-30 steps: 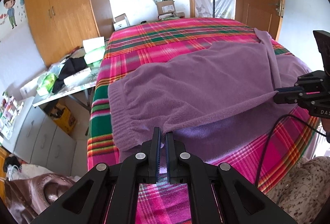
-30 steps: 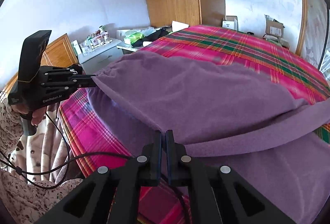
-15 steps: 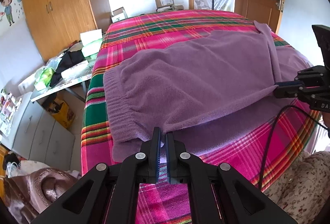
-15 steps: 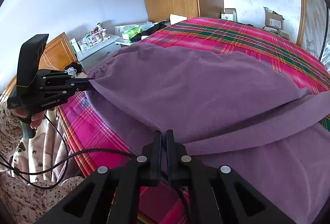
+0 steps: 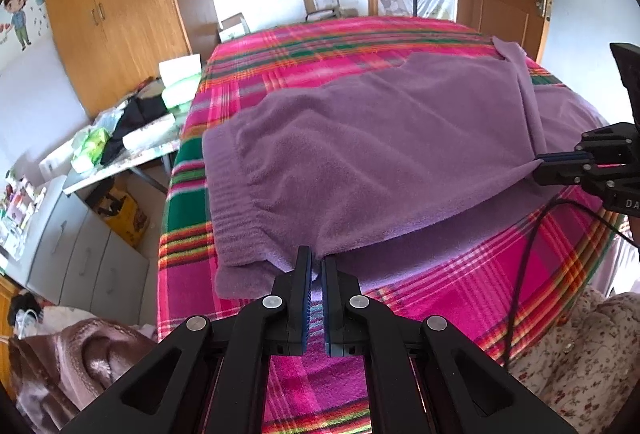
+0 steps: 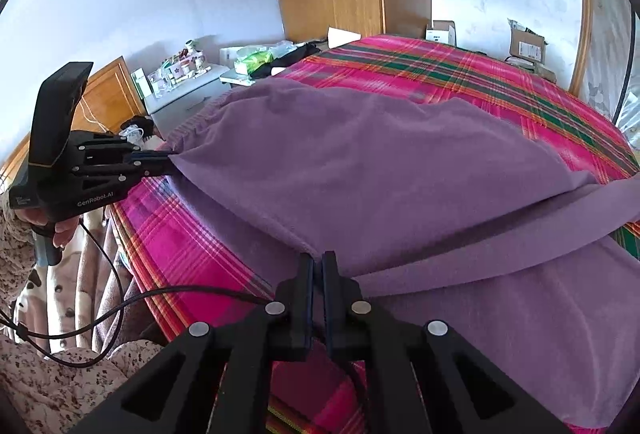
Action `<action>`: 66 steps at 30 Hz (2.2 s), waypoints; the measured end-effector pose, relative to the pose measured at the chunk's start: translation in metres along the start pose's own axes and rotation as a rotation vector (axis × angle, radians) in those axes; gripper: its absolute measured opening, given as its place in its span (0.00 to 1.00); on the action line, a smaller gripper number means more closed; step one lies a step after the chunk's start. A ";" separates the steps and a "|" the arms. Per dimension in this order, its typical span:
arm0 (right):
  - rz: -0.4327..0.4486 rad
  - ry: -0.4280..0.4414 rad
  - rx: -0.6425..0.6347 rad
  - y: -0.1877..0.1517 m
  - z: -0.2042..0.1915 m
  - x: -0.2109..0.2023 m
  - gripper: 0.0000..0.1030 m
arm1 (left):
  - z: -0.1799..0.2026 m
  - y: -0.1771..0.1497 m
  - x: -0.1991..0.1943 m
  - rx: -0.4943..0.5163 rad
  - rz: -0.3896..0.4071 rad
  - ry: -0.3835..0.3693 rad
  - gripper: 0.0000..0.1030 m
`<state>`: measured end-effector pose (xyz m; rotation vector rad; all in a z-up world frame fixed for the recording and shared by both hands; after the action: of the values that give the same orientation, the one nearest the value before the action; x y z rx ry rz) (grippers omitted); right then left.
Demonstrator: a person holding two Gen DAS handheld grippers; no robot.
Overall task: Fold clothes
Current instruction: 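Open both grippers and withdraw them from the folded sweatpants, then grasp the edge of the folded sweatpants with the right gripper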
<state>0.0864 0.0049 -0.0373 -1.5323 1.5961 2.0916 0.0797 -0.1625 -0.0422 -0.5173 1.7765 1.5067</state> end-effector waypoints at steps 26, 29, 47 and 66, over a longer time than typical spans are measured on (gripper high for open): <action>-0.087 0.047 0.041 -0.012 -0.001 0.009 0.11 | -0.006 -0.022 0.006 -0.016 -0.070 0.009 0.06; -0.093 0.067 0.056 -0.012 -0.003 0.008 0.14 | -0.005 -0.025 0.003 -0.024 -0.079 0.013 0.06; 0.010 -0.056 0.082 -0.004 0.039 -0.082 0.14 | 0.062 0.035 -0.023 -0.137 0.052 -0.277 0.08; -0.095 -0.559 0.468 -0.114 0.219 -0.175 0.15 | 0.183 0.055 0.031 -0.015 -0.035 -0.481 0.16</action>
<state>0.0993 0.3046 0.0042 -0.7695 1.5887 1.7104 0.0702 0.0309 -0.0362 -0.1683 1.3748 1.4715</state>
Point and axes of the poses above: each gripper's, at about its wrist camera, not at the fingertips, and x roughly the way its jaws point, z to its right, y to its top, the point moved 9 cm from there along x, roughly the way its jaws point, and after that the axes turned 5 degrees about -x, right-handed, at the moved point
